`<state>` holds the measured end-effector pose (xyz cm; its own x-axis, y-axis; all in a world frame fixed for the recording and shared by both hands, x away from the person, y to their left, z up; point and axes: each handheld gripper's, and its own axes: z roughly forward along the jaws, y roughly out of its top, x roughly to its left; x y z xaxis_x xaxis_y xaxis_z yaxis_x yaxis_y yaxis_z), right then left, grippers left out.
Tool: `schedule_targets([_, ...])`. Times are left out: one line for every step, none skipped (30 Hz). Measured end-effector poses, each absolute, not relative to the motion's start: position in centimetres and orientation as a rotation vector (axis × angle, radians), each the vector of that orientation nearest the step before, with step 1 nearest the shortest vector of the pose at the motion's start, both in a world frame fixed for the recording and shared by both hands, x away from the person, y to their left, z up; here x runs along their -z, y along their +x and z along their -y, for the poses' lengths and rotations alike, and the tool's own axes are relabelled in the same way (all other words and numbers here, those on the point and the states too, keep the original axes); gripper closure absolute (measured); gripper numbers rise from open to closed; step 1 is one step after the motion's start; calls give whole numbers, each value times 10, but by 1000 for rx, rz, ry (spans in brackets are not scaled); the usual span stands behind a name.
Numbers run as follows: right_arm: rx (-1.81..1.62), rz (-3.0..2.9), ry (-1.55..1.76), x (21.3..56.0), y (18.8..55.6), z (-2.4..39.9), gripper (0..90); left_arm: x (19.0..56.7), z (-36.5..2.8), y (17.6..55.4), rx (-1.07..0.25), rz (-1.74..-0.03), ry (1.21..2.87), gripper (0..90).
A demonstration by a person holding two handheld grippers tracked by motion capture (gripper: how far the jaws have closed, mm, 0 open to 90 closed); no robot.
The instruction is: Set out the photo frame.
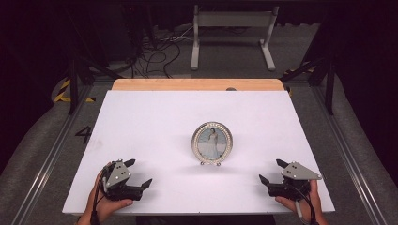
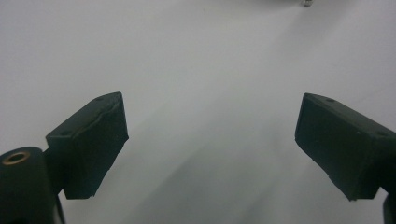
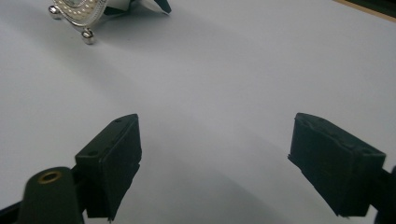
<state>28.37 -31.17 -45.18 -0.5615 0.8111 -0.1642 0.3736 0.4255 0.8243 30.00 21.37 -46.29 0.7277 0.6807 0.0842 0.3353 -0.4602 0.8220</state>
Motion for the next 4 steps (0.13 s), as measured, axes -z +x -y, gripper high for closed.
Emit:
schedule_targets([-1028,-2123,1001,452,284,313,172,463,-213,300,-516,-766,2080,102])
schedule_targets([-1033,-2119,1008,453,284,313,172,463,-212,301,-520,-763,2086,103])
schedule_targets([-1026,-2118,1014,453,284,314,172,463,-211,301,-522,-761,2093,102])
schedule_targets([-1022,-2118,1020,454,284,314,172,463,-211,301,-522,-758,2094,102])
